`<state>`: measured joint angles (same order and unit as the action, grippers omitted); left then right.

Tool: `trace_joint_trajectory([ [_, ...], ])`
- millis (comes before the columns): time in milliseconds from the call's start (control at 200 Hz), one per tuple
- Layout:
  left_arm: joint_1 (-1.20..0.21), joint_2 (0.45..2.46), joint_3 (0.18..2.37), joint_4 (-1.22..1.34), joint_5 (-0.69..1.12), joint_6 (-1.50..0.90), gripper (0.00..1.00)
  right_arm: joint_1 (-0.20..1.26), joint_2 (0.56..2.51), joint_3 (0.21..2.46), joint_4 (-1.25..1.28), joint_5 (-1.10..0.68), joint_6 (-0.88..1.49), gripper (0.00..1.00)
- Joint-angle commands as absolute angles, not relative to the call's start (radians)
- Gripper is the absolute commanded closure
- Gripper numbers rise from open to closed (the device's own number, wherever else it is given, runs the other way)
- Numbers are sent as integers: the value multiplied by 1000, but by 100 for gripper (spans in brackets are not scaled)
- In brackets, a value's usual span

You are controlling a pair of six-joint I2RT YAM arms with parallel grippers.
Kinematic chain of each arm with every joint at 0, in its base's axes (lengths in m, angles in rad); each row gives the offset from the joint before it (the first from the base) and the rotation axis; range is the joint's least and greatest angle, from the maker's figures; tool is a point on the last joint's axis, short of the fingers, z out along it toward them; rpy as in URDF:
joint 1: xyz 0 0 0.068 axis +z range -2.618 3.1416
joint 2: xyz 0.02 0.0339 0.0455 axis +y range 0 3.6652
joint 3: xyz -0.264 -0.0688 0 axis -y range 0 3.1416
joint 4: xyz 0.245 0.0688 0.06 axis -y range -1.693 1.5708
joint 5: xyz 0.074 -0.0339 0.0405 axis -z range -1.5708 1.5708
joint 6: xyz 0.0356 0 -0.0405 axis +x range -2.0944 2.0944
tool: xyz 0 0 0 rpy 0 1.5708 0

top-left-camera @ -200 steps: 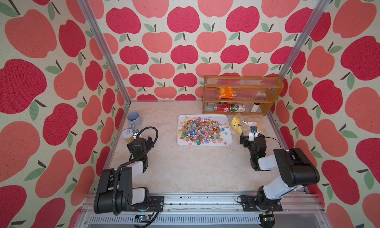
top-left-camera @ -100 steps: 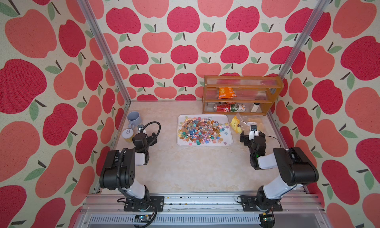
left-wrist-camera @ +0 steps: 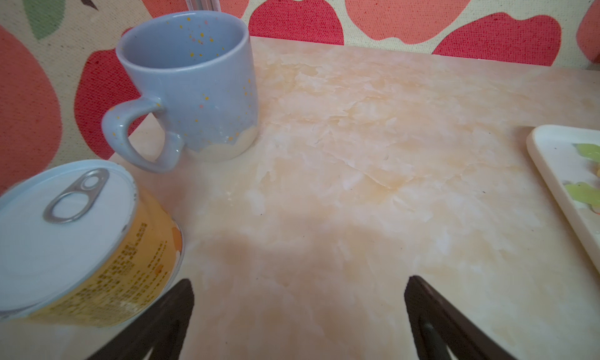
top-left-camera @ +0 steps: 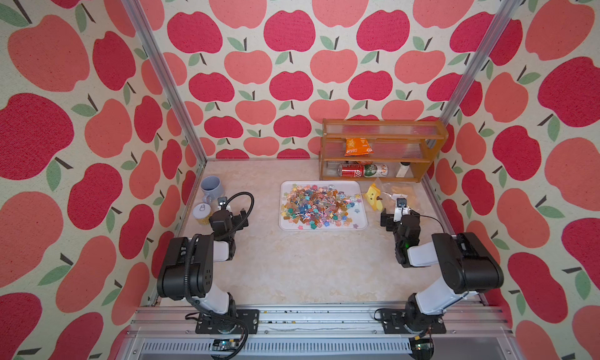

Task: Pour candies out of the ziploc bag
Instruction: Reset both arms

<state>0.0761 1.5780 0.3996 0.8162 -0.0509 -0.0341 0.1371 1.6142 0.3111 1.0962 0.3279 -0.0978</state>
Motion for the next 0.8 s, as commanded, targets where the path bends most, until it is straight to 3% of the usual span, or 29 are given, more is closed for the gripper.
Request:
trace_joint_trajectory([
  [0, 83, 1570, 413, 822, -35, -25, 0, 132, 1603, 337, 1076, 332, -75, 1],
  [795, 82, 1569, 413, 822, -35, -25, 1, 84, 1591, 341, 1043, 280, -27, 1],
])
